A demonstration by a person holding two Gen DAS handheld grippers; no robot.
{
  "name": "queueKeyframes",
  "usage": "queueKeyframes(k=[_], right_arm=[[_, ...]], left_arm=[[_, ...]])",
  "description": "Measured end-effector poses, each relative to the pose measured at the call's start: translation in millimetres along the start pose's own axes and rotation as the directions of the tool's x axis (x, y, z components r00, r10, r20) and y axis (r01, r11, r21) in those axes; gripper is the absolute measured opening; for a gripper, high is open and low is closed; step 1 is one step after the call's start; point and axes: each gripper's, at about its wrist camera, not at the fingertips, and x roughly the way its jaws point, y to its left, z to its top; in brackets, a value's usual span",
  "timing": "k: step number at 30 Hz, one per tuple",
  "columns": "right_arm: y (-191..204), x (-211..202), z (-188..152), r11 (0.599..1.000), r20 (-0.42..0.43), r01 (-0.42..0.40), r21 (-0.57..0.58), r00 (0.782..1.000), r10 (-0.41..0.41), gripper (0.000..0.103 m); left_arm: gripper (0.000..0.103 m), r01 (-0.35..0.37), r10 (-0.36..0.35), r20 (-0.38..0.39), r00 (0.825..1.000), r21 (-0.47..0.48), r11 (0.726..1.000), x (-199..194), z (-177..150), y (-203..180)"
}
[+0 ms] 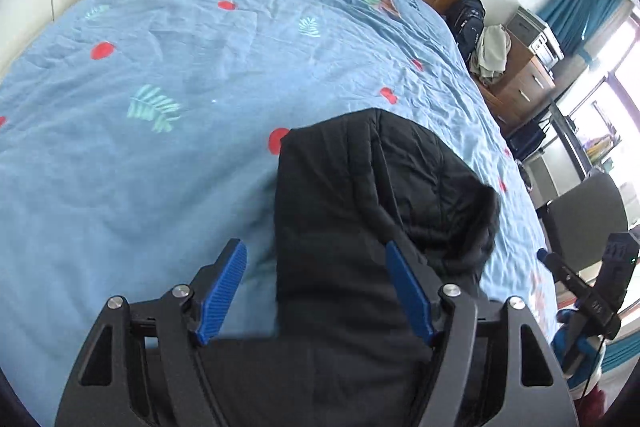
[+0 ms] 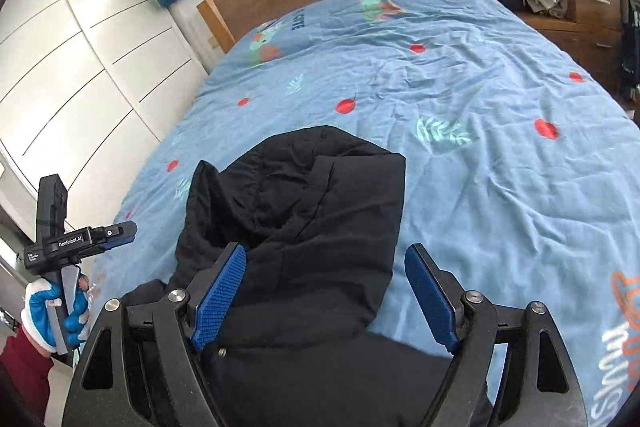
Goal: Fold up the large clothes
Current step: 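Grasp the coat hood with the left tool while the right tool grasps it too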
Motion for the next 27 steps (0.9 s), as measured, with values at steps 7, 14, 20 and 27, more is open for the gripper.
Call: queueKeyframes(k=[7, 14, 20, 27], right_arm=[[-32, 75, 20, 0.995, -0.007, -0.014, 0.096, 1.0, 0.014, 0.082], [-42, 103, 35, 0.991, 0.01, -0.015, 0.135, 1.0, 0.014, 0.079], [-25, 112, 35, 0.996, -0.036, 0.061, 0.063, 0.998, -0.059, 0.017], [24, 57, 27, 0.992, -0.022, 0.076, -0.1, 0.997, -0.079, 0.013]], left_arm=[[0.071, 0.028, -0.029, -0.008, 1.0, -0.104, 0.994, 81, 25, 19], [0.07, 0.05, -0.057, -0.029, 0.998, -0.207, 0.977, 119, 26, 31], [0.009, -0.019, 0.014, -0.05, 0.999, -0.088, 0.996, 120, 19, 1], [0.006, 0.007, -0.007, 0.003, 1.0, 0.064, 0.998, 55, -3, -44]])
